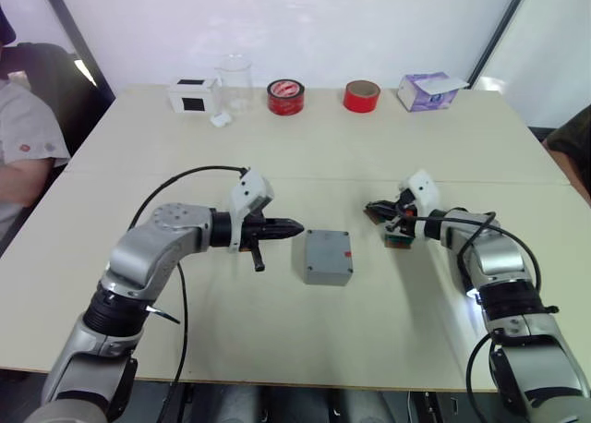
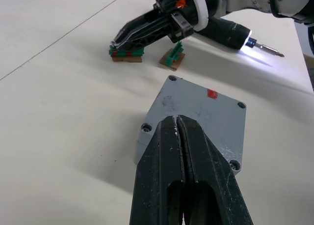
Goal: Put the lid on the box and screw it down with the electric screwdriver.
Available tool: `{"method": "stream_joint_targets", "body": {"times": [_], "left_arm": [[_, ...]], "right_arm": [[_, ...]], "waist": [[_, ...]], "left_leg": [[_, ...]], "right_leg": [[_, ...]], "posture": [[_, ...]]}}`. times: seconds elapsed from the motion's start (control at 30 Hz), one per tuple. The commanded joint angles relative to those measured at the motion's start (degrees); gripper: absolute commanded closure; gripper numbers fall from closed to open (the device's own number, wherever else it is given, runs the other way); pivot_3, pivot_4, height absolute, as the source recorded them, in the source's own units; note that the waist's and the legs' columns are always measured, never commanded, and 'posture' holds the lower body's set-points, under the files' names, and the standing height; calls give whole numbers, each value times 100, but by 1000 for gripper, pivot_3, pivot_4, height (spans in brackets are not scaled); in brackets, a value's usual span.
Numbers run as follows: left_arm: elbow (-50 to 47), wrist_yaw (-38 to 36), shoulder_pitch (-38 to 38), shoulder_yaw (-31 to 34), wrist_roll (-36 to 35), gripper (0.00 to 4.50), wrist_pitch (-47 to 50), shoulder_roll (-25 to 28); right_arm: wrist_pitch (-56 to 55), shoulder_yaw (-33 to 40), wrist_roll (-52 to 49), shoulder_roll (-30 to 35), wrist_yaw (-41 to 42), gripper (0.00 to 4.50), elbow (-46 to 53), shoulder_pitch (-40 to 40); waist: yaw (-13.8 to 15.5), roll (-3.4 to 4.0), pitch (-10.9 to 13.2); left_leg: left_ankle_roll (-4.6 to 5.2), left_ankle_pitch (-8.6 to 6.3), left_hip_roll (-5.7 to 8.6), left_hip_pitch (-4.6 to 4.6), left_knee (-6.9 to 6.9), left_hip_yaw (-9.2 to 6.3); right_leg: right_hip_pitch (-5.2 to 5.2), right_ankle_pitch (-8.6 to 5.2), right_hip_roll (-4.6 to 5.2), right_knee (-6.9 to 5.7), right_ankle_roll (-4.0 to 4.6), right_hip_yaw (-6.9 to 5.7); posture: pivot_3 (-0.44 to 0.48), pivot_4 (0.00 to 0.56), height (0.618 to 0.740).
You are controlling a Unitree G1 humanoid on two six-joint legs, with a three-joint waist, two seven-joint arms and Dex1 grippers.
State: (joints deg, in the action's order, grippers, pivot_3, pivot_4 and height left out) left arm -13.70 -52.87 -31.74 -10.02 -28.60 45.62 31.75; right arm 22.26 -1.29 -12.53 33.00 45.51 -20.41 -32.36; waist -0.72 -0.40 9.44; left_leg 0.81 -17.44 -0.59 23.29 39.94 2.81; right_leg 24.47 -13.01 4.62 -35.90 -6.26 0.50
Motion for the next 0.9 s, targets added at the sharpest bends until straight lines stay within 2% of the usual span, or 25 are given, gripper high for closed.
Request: {"method": "stream_joint_targets", "body": {"times": [0.03,0.87,0.9], "left_arm": [[-59,-22,-19,30,13,4500,-135,-2],[-111,42,48,56,72,4500,-123,-13],[-110,43,48,56,71,4500,-124,-13]], "right_arm": [[12,215,-21,91,-53,2271,186,-160],[-115,109,74,-177,-94,2271,-262,-381],[-119,101,89,-182,-96,2499,-272,-380]], "waist": [[1,0,0],[-4,0,0],[-2,0,0]], "left_leg": [[0,0,0,0,0,0],[0,0,-1,0,0,0],[0,0,-1,0,0,0]], "right_leg": [[0,0,0,0,0,0],[0,0,0,0,0,0],[0,0,0,0,0,0]], "posture": [[0,150,740],[0,150,740],[0,150,740]]}}
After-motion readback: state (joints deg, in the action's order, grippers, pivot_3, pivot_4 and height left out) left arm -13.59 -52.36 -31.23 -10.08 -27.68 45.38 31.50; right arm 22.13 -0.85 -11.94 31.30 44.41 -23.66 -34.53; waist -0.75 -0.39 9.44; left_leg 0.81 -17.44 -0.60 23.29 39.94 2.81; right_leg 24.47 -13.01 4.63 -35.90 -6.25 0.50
